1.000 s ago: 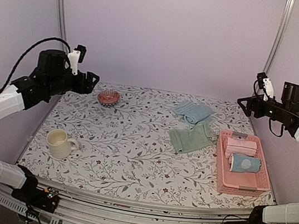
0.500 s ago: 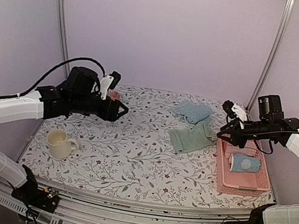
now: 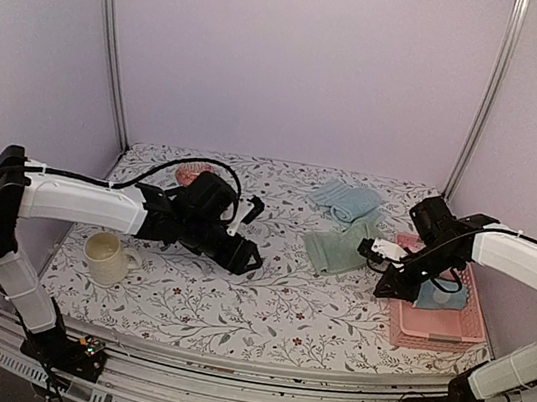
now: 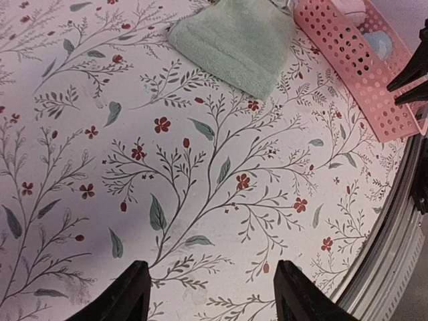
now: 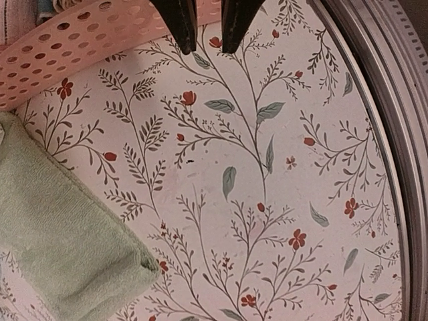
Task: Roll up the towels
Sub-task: Adjust the bin at the corner of the board, then pick up the towel from the corner of the board.
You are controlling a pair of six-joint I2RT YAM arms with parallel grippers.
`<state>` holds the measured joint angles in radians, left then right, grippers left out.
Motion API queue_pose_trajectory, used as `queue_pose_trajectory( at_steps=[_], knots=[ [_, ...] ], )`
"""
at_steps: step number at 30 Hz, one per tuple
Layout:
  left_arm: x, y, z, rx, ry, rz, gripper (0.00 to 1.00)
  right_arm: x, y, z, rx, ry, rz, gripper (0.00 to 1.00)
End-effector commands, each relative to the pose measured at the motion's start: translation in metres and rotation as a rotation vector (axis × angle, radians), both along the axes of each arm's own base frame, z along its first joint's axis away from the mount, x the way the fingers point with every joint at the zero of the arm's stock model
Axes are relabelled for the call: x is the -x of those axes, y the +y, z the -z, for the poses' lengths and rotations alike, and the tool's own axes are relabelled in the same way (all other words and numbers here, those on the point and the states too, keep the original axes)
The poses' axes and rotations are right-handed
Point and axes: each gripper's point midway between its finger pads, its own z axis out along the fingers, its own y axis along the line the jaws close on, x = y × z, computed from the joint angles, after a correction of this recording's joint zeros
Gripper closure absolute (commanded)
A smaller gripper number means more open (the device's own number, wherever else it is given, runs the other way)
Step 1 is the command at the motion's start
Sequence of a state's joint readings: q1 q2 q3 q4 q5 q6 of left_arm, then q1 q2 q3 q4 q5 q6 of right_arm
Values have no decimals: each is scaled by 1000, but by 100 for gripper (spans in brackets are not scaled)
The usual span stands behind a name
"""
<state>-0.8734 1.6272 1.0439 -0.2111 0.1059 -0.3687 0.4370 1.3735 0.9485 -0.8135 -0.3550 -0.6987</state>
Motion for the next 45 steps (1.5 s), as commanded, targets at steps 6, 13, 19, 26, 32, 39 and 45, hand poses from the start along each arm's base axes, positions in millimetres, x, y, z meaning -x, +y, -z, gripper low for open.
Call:
queue_pose_trajectory(
  at_steps=[6,13,19,26,32,39,45],
  knots=[
    [-12,-29,3,54,5,-51,36,-33,-49,40,247,34,179,88],
    [-15,-30,8,14,-13,-30,36,-56,-71,52,336,34,276,87],
    [-12,-26,5,6,-34,-15,36,-101,-37,27,194,-11,288,77],
    [-15,-24,1,14,-54,-28,36,-172,-14,13,151,-93,326,63],
    [-15,-25,1,30,-45,-39,36,-194,-24,34,272,-124,362,63],
    [-14,-22,11,-4,-36,-34,36,-192,-34,50,342,-119,373,63],
    [-14,-19,17,-30,-31,-33,36,-203,-41,54,386,-152,401,66]
  ],
)
